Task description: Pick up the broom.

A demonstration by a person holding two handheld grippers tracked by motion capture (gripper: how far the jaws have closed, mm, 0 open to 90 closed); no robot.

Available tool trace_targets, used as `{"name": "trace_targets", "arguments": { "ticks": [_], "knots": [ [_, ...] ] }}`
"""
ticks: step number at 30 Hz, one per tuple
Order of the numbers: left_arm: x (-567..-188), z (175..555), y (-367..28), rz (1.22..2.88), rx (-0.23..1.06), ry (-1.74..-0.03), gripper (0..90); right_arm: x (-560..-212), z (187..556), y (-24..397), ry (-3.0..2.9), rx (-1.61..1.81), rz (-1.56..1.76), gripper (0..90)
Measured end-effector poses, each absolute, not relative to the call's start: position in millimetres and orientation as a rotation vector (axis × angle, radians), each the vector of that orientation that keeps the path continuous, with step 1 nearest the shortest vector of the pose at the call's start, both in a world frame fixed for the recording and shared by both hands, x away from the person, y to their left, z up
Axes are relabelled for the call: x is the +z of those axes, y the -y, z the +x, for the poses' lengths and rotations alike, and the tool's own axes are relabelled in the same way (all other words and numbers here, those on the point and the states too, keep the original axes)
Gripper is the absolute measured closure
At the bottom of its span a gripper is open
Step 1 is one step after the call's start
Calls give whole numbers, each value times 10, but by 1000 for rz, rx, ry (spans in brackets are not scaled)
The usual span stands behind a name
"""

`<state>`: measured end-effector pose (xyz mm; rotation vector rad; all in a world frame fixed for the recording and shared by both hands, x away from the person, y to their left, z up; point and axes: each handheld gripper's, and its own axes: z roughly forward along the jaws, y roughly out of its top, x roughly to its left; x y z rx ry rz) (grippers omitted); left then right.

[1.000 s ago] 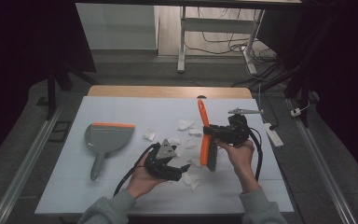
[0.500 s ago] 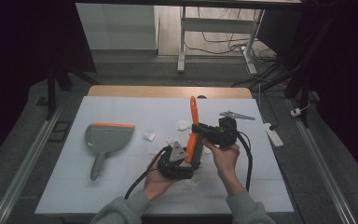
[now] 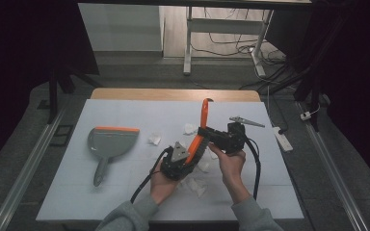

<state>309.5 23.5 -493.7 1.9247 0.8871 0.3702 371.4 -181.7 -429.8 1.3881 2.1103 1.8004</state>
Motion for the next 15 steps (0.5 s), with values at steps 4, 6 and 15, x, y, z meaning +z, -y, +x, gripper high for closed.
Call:
{"name": "trace_targets", "arguments": {
  "ticks": [4,6,15],
  "knots": [
    [-4895,3142,-343,1926,350,-887,776,-4274,3701,1818,-2104,1838,1372,701],
    [-4873,3150,-377,1938,349,-877,781,-4270,3694,1810,-2103,1853,1358,700],
    [-4810,3173,-495,1966,348,-834,790,-4259,3691,1796,-2119,1867,1300,676]
  ]
}}
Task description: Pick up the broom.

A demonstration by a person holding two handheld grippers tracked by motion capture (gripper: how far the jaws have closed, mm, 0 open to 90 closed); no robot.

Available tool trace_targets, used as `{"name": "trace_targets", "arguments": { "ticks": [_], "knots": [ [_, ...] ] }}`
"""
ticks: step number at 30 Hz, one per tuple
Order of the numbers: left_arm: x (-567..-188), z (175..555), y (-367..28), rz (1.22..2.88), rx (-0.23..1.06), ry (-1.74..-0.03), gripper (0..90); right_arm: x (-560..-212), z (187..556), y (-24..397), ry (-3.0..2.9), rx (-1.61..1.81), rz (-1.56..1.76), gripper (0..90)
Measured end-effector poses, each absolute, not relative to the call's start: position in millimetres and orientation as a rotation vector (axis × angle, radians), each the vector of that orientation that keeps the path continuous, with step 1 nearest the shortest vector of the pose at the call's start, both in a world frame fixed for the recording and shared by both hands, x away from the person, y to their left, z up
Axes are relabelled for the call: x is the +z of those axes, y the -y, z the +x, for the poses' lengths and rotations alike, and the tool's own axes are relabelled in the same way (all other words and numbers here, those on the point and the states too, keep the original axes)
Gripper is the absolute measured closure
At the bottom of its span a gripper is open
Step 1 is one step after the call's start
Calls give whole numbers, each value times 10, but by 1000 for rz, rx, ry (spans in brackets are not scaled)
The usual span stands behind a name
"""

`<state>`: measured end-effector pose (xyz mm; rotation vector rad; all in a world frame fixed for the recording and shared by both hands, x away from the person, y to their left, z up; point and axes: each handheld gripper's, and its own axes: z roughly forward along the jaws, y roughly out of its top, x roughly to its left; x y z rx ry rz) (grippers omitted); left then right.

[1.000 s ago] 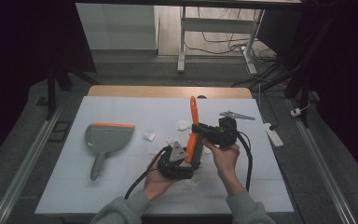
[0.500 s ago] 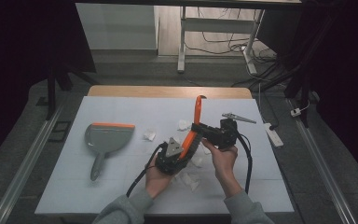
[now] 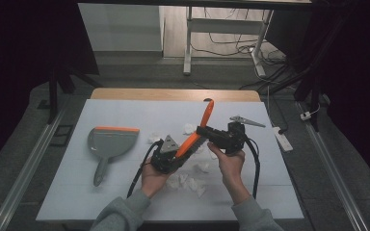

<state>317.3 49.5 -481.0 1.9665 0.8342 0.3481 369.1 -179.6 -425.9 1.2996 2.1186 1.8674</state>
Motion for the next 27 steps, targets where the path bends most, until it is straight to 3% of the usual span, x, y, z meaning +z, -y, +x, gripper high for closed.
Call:
{"name": "trace_targets", "arguments": {
  "ticks": [11,27],
  "knots": [
    [-4701,3212,-801,2039,355,-814,792,-4099,3606,1927,-2275,1623,1038,451],
    [-4616,3216,-956,2228,291,-724,790,-4086,3444,2048,-2467,1360,749,385]
  ]
}}
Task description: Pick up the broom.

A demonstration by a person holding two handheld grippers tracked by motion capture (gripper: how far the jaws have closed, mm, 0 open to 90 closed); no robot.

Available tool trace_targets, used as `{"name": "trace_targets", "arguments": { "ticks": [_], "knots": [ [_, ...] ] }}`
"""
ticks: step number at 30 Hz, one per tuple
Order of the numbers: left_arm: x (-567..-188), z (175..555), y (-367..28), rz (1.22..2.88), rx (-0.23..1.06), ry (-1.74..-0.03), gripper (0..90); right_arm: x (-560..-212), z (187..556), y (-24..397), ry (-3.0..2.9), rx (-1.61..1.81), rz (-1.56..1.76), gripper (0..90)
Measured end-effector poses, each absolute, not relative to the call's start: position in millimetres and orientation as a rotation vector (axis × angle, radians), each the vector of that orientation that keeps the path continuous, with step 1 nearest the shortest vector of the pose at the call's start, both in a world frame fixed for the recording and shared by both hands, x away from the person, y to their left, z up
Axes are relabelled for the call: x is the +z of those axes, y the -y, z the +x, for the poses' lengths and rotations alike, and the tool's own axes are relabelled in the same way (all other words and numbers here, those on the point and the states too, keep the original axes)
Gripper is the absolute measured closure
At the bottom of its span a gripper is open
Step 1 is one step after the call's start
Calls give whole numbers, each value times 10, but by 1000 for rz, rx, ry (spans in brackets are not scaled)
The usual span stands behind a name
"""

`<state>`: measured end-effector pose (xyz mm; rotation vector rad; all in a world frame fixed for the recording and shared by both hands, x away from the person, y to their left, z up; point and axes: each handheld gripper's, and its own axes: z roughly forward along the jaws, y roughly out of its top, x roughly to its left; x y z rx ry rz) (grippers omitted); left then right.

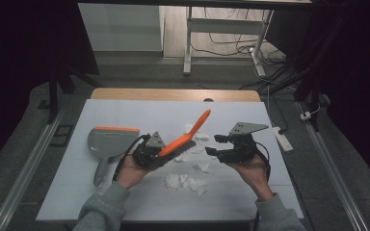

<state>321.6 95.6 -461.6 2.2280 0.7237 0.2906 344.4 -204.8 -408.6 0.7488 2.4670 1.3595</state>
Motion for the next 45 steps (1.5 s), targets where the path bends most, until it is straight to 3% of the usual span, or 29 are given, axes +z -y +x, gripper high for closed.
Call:
{"name": "trace_targets", "arguments": {
  "ticks": [31,40,45],
  "knots": [
    [-4509,3248,-644,2493,293,-508,790,-3865,3259,1879,-2532,1193,491,365],
    [-4523,3213,-400,2580,293,-404,790,-4112,3330,1706,-2651,867,392,340],
    [-4519,3188,-314,2616,292,-350,790,-4241,3367,1661,-2720,756,341,390]
  ]
}}
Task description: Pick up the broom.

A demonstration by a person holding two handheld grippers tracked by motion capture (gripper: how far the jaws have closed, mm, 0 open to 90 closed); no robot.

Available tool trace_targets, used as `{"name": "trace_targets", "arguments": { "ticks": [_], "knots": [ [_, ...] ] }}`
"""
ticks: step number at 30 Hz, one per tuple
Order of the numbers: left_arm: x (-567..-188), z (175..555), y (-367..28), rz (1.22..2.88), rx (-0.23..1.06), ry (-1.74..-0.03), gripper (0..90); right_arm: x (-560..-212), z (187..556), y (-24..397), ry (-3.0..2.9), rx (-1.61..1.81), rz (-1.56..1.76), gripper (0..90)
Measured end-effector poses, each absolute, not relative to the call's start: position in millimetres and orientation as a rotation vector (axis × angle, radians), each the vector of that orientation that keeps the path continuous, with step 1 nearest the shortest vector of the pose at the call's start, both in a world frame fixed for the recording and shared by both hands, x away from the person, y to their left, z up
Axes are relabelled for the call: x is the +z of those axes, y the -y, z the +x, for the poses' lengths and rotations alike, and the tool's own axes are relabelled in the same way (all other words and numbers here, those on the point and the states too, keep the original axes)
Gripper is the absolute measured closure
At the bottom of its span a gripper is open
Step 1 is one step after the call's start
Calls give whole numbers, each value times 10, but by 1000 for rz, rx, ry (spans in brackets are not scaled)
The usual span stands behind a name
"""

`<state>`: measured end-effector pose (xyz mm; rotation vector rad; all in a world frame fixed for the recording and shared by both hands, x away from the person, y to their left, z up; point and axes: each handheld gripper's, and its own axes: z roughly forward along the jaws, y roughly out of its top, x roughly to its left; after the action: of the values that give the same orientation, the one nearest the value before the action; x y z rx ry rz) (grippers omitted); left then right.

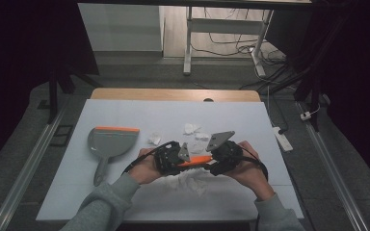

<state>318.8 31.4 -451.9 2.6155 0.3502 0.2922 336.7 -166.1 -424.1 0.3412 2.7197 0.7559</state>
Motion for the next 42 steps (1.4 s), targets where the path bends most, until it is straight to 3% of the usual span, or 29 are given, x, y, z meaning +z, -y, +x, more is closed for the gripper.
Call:
{"name": "trace_targets", "arguments": {
  "ticks": [7,8,11,26,28,31,33,34,35,42],
  "knots": [
    [-4494,3176,-248,2641,274,-290,790,-4332,3350,1613,-2753,672,261,499],
    [-4487,3181,-249,2649,277,-282,790,-4346,3345,1611,-2768,669,224,570],
    [-4475,3190,-275,2641,253,-262,790,-4348,3326,1615,-2788,678,180,623],
    [-4418,3216,-358,2606,272,-198,750,-4343,3280,1632,-2809,699,78,696],
    [-4411,3232,-379,2582,306,-243,678,-4331,3289,1635,-2814,713,90,708],
    [-4363,3239,-437,2526,384,-297,442,-4318,3321,1668,-2794,765,135,710],
    [-4308,3212,-493,2480,435,-341,355,-4318,3343,1698,-2784,782,182,710],
    [-4276,3193,-529,2455,458,-368,355,-4318,3343,1698,-2784,782,182,710],
    [-4207,3161,-619,2405,483,-420,279,-4314,3375,1734,-2779,805,227,710],
    [-4128,3003,-1015,2295,534,-623,259,-4279,3439,1828,-2752,893,324,710]
  ]
}}
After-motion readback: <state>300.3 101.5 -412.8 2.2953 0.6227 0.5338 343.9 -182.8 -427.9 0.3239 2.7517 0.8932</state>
